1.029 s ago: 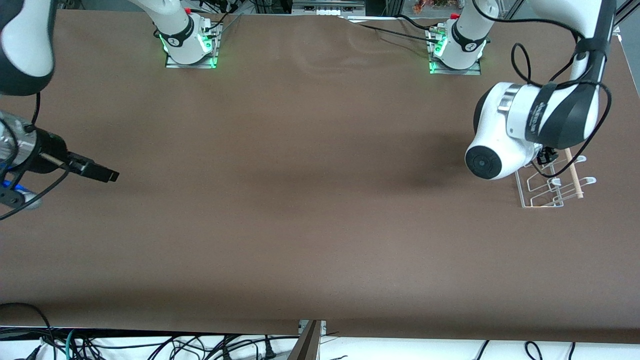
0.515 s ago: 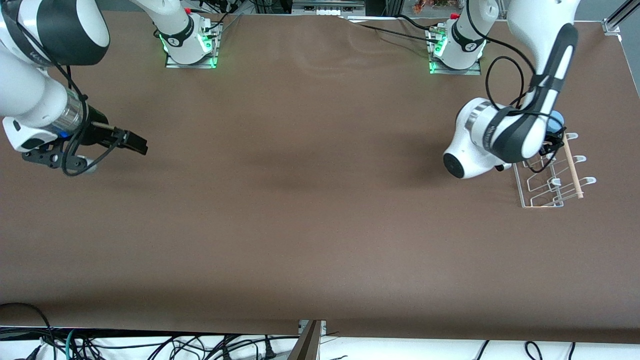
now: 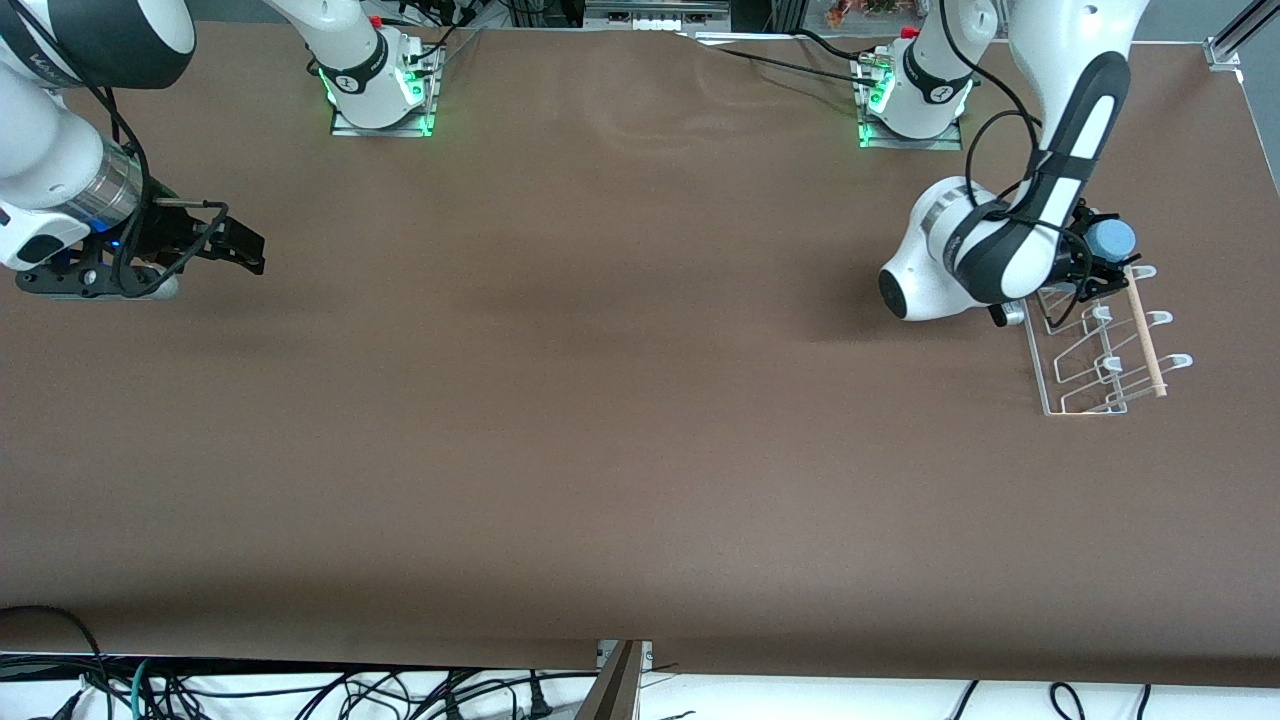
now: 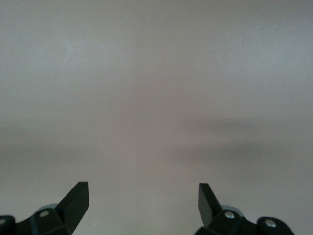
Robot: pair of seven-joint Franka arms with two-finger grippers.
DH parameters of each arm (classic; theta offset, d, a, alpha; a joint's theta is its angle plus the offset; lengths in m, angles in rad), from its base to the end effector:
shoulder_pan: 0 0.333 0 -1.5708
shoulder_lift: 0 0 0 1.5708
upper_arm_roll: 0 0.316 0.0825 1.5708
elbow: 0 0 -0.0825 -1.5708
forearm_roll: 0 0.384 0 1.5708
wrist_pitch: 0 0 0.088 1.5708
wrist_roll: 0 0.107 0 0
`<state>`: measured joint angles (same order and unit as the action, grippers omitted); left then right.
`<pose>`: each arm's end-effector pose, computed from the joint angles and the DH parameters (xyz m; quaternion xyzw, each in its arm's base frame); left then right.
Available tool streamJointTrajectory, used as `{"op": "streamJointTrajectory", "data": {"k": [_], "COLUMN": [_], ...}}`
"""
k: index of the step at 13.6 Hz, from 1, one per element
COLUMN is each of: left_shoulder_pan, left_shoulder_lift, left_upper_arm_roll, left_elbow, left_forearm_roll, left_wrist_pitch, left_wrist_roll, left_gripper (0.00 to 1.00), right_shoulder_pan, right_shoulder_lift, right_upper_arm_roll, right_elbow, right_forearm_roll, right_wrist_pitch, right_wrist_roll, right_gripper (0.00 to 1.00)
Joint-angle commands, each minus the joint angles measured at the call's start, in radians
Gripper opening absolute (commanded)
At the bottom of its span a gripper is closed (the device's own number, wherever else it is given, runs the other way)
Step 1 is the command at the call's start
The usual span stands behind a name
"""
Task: Transfer cup to left arm and place on rack
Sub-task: 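Lower the cup onto a rack peg with the left gripper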
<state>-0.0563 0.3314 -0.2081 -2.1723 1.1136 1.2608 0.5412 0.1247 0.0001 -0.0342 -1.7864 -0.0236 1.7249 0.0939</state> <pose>0.4742 -0.0078 0.2661 -0.5849 0.4371 0.5501 0.4053 0.5545 0.0481 0.5352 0.9995 0.0005 -0.0296 0.0144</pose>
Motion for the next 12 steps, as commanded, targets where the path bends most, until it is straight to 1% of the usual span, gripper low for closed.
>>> {"op": "streamJointTrajectory", "data": {"k": [1, 6, 12], "left_shoulder_pan": [0.062, 0.087, 0.087], "left_shoulder_lift": [-0.054, -0.043, 0.006], "left_upper_arm_roll": [-0.007, -0.005, -0.007], "left_elbow": [-0.063, -0.101, -0.123], "left_forearm_roll": [0.069, 0.089, 0.13], "left_wrist_pitch": [0.075, 0.135, 0.154], "left_wrist_roll": [-0.004, -0.032, -0.107], "left_gripper": [0.0, 0.0, 0.0], "right_shoulder_pan": [-0.028, -0.02, -0.022], "right_shoulder_lift": [-0.009, -0.002, 0.012], "right_upper_arm_roll": [0.022, 0.025, 0.025], "right_elbow": [-0.002, 0.01, 0.012], "right_forearm_roll": [-0.016, -0.013, -0.012], "right_wrist_pitch": [-0.008, -0.011, -0.016], "right_wrist_roll": [-0.017, -0.002, -0.003], "right_gripper": [0.99, 0.99, 0.99]}}
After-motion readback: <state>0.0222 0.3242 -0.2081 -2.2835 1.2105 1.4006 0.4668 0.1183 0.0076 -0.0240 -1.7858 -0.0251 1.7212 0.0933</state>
